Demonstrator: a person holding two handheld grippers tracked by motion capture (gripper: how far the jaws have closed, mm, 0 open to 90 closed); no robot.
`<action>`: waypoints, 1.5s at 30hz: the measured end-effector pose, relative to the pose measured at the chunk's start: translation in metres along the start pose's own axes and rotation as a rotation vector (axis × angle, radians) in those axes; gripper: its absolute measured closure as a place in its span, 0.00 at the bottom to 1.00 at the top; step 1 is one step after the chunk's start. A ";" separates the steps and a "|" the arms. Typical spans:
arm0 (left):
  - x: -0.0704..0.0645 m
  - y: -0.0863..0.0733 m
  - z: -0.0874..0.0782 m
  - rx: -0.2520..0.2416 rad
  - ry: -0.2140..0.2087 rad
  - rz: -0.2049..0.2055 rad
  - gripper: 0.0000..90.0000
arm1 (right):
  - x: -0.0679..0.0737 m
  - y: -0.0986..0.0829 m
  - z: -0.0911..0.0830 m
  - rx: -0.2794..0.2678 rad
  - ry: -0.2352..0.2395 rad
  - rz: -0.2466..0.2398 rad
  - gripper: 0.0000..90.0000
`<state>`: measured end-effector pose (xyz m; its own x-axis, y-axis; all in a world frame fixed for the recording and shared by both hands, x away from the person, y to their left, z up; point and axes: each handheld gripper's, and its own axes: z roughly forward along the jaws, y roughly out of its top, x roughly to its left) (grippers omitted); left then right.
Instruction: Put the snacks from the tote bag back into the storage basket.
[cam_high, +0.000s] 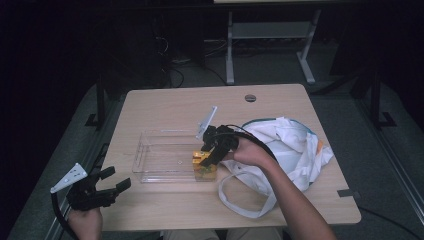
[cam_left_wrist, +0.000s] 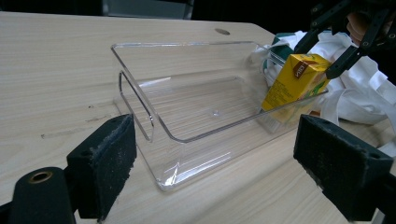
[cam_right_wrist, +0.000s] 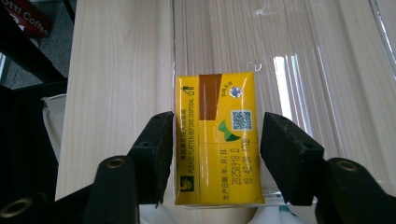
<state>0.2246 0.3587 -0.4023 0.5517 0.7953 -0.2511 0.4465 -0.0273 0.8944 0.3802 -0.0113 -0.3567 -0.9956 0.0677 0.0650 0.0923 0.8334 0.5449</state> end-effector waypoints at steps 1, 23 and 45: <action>0.000 0.000 0.000 0.000 0.000 0.000 0.14 | 0.000 0.000 0.000 0.000 -0.004 0.001 0.47; 0.001 0.000 0.001 0.007 -0.005 0.000 0.14 | -0.004 -0.011 -0.022 -0.066 -0.013 0.057 0.39; 0.001 0.000 0.002 0.008 -0.003 0.001 0.14 | -0.005 -0.021 -0.041 -0.100 -0.039 0.080 0.39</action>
<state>0.2259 0.3582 -0.4033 0.5541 0.7936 -0.2515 0.4518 -0.0329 0.8915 0.3844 -0.0518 -0.3348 -0.9848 0.1542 0.0804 0.1705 0.7657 0.6202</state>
